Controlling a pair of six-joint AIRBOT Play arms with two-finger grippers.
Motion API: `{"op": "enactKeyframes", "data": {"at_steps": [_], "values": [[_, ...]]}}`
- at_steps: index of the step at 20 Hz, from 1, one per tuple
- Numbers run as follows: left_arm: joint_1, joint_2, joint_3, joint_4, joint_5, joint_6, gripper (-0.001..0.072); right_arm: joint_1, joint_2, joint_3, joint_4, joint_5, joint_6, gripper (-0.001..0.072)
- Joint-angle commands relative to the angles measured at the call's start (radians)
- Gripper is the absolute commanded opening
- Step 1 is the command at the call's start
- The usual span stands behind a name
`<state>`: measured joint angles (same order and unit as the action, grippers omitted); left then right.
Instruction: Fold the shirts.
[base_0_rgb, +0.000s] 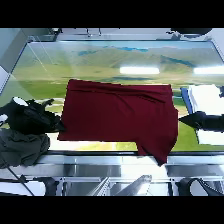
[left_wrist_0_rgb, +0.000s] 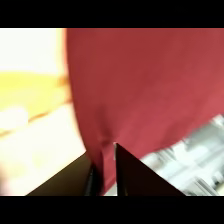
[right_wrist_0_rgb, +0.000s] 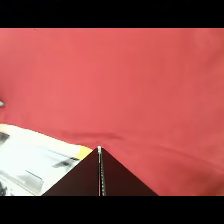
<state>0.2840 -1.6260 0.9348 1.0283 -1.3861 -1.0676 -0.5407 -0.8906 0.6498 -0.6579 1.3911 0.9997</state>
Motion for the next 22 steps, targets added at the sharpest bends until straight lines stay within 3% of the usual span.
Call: {"op": "enactKeyframes", "data": {"at_steps": [1,2,4,5,6,7,13,17,22], "values": [[-0.021,-0.086,-0.002,-0.061,-0.097,0.064,0.006,-0.057,0.0,-0.002,-0.119,-0.003,0.076,0.0018],[-0.014,-0.095,-0.002,-0.061,-0.1,0.066,0.0011,-0.094,0.001,-0.002,-0.158,-0.003,0.108,0.0018],[0.021,-0.093,-0.002,-0.061,-0.103,0.065,0.0011,-0.171,0.001,-0.007,-0.219,-0.02,0.168,0.0019],[0.042,-0.086,-0.002,-0.061,-0.097,0.065,0.0011,-0.192,0.0,-0.023,-0.261,-0.039,0.204,0.0057],[0.066,-0.076,-0.002,-0.063,-0.089,0.064,0.0011,-0.199,-0.005,-0.051,-0.29,-0.056,0.24,0.0295],[0.085,-0.065,-0.002,-0.065,-0.078,0.064,0.0011,-0.198,-0.015,-0.091,-0.311,-0.084,0.246,0.0433],[0.131,-0.043,-0.002,-0.168,-0.063,0.079,0.0012,-0.157,-0.15,-0.292,-0.271,-0.197,0.226,0.043],[0.13,-0.043,-0.002,-0.167,-0.062,0.081,0.0013,-0.028,-0.246,-0.329,-0.193,-0.213,0.196,0.043],[0.13,-0.043,-0.002,-0.166,-0.074,0.081,0.0012,0.155,-0.307,-0.33,-0.103,-0.337,0.196,0.0426]]}}
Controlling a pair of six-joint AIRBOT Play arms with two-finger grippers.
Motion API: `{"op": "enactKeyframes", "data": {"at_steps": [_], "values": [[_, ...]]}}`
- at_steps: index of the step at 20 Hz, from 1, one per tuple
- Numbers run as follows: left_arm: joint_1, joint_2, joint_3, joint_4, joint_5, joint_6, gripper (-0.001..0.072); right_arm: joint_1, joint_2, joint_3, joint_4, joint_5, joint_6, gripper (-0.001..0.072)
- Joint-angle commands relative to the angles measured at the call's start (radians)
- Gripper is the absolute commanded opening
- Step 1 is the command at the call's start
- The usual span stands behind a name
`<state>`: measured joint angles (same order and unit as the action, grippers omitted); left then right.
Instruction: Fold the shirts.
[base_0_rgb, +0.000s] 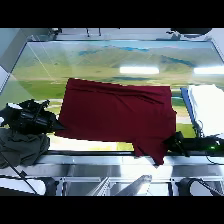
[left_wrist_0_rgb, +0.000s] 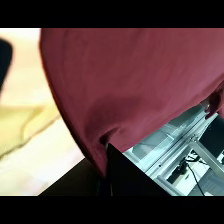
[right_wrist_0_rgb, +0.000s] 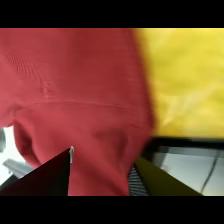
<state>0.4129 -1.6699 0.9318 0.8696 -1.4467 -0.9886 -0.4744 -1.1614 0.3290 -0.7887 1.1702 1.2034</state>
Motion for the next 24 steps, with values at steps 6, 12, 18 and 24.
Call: {"op": "enactKeyframes", "data": {"at_steps": [6,12,18,24], "values": [[0.001,0.001,0.002,-0.007,-0.059,0.001,0.0011,0.097,-0.033,0.037,0.068,0.051,-0.08,0.0018],[0.009,0.002,0.003,0.0,-0.153,-0.031,0.0009,-0.034,-0.033,0.224,0.066,0.261,-0.052,0.0018],[0.023,0.06,0.004,-0.09,-0.227,-0.059,0.001,-0.196,-0.035,0.283,0.142,0.308,-0.09,0.0018],[-0.068,0.04,0.23,-0.145,-0.255,-0.084,0.0011,-0.193,-0.048,0.419,0.46,0.267,-0.132,0.0018]]}}
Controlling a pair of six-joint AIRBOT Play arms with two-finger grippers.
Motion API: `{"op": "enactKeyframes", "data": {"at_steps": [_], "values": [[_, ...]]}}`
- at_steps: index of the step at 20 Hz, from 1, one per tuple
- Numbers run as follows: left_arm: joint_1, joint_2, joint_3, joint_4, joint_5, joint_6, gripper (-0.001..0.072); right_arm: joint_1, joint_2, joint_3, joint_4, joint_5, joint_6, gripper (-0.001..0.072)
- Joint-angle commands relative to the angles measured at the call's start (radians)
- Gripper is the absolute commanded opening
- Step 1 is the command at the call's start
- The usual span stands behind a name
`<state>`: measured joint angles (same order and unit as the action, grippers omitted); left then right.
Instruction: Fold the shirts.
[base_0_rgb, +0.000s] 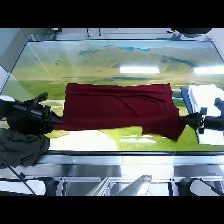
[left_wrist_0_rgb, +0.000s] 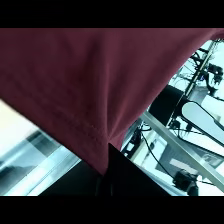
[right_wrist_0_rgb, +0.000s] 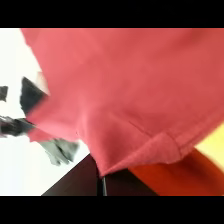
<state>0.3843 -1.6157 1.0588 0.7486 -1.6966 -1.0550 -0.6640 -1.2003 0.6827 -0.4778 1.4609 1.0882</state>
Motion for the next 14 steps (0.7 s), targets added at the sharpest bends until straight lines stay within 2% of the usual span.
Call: {"op": "enactKeyframes", "data": {"at_steps": [1,5,9,13,14], "values": [[-0.056,-0.043,0.159,-0.025,-0.005,-0.032,0.0011,0.008,-0.029,0.095,0.182,-0.041,-0.016,0.0019],[-0.114,-0.188,0.367,-0.026,-0.005,-0.089,0.0011,0.116,-0.154,0.193,0.196,-0.164,-0.021,0.002],[-0.14,-0.349,0.549,-0.026,-0.004,-0.133,0.001,0.22,-0.349,0.316,0.253,-0.271,-0.072,0.0021],[-0.13,-0.478,0.719,-0.026,0.003,-0.17,0.001,0.277,-0.548,0.471,0.259,-0.303,-0.089,0.0028],[-0.13,-0.504,0.758,-0.026,0.003,-0.17,0.0011,0.283,-0.588,0.505,0.259,-0.307,-0.098,0.0058]]}}
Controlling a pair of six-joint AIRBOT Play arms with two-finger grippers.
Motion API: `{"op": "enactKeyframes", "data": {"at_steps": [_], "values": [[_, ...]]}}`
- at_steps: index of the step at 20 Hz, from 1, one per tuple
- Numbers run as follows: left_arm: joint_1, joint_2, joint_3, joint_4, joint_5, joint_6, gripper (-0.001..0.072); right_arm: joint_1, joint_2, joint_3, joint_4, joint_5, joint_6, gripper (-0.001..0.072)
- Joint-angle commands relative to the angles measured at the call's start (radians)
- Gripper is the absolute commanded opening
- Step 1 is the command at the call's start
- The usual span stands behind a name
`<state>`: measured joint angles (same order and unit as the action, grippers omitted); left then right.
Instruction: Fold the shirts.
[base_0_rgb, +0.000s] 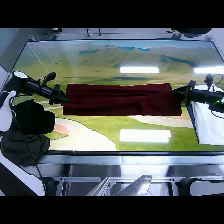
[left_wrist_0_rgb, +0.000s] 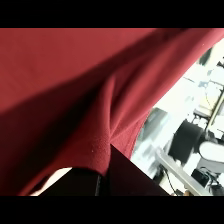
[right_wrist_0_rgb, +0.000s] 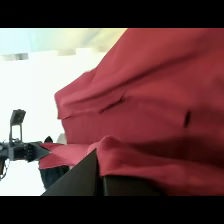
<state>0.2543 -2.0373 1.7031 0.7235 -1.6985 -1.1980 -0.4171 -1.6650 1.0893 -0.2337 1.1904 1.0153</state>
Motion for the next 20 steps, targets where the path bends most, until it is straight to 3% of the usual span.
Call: {"op": "enactKeyframes", "data": {"at_steps": [1,8,9,10,12,13,15,16,17,20], "values": [[0.0,-0.111,0.154,0.0,0.0,-0.027,0.001,0.039,-0.155,0.125,0.014,-0.043,-0.025,0.0144],[0.003,-0.219,0.29,0.017,-0.03,-0.045,0.0022,0.042,-0.235,0.193,0.01,-0.115,-0.134,0.0165],[0.013,-0.218,0.314,0.017,-0.029,-0.045,0.0118,0.037,-0.234,0.205,0.003,-0.101,-0.134,0.0166],[0.021,-0.218,0.345,0.014,-0.029,-0.055,0.0264,0.027,-0.234,0.224,-0.006,-0.074,-0.134,0.0168],[0.046,-0.2,0.394,0.004,-0.024,-0.072,0.0277,0.003,-0.234,0.278,-0.061,-0.001,-0.133,0.0451],[0.058,-0.177,0.392,0.006,-0.005,-0.072,0.0277,-0.011,-0.234,0.308,-0.1,0.043,-0.132,0.0522],[0.093,-0.113,0.346,0.009,0.09,-0.071,0.0278,-0.039,-0.234,0.367,-0.184,0.113,-0.101,0.0533],[0.113,-0.077,0.32,0.009,0.16,-0.071,0.0277,-0.047,-0.234,0.386,-0.236,0.118,-0.083,0.0649],[0.132,-0.045,0.305,0.007,0.23,-0.072,0.0277,-0.051,-0.234,0.398,-0.284,0.116,-0.072,0.071],[0.15,0.021,0.298,-0.067,0.308,-0.072,0.0277,-0.033,-0.239,0.399,-0.366,0.085,-0.072,0.071]]}}
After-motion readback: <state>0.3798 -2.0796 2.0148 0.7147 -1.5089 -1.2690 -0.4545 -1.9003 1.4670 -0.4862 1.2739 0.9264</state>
